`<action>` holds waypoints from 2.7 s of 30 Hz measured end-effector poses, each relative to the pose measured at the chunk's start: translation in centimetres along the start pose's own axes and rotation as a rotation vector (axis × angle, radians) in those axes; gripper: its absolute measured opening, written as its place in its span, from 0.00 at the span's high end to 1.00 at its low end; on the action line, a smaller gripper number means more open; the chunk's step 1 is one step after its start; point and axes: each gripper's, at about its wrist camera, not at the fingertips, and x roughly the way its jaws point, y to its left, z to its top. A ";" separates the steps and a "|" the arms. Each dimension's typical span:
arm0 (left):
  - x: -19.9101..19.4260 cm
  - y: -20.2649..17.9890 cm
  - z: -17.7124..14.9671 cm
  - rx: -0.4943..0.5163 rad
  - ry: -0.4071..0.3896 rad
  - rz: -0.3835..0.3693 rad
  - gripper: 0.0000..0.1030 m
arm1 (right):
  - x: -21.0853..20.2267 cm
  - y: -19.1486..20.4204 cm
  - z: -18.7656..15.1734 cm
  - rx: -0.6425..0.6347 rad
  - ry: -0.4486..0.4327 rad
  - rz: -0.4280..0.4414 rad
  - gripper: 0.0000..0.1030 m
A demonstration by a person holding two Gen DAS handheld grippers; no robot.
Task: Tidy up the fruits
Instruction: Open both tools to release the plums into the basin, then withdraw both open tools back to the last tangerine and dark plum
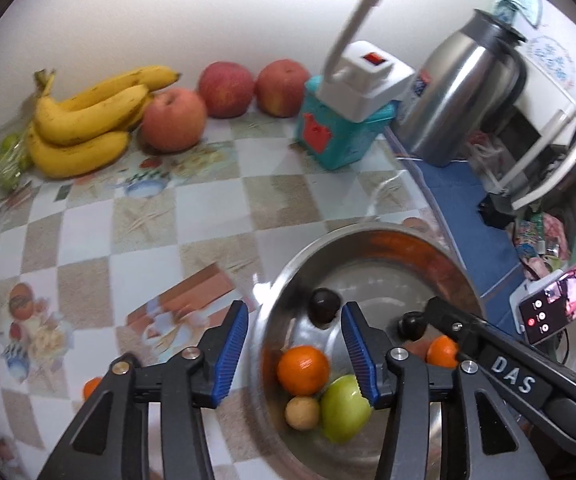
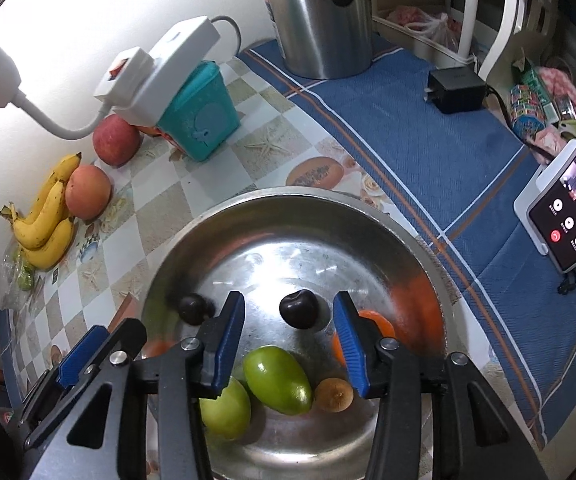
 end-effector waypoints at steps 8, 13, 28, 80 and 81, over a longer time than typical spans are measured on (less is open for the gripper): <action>-1.7 2.3 -0.1 -0.085 0.046 0.068 0.44 | -1.1 0.7 -0.2 -0.032 0.001 -0.028 0.54; -2.6 3.6 -0.6 -0.124 0.052 0.093 0.44 | -1.3 1.2 -0.7 -0.045 0.020 -0.040 0.54; -2.9 5.7 -3.1 -0.193 0.105 0.157 0.34 | -1.6 2.4 -1.7 -0.084 0.033 -0.031 0.40; -4.2 8.8 -3.6 -0.219 0.072 0.314 0.00 | -1.3 3.8 -2.5 -0.113 0.030 -0.024 0.09; -4.3 8.9 -3.6 -0.220 0.071 0.316 0.00 | -1.3 3.8 -2.6 -0.117 0.030 -0.024 0.09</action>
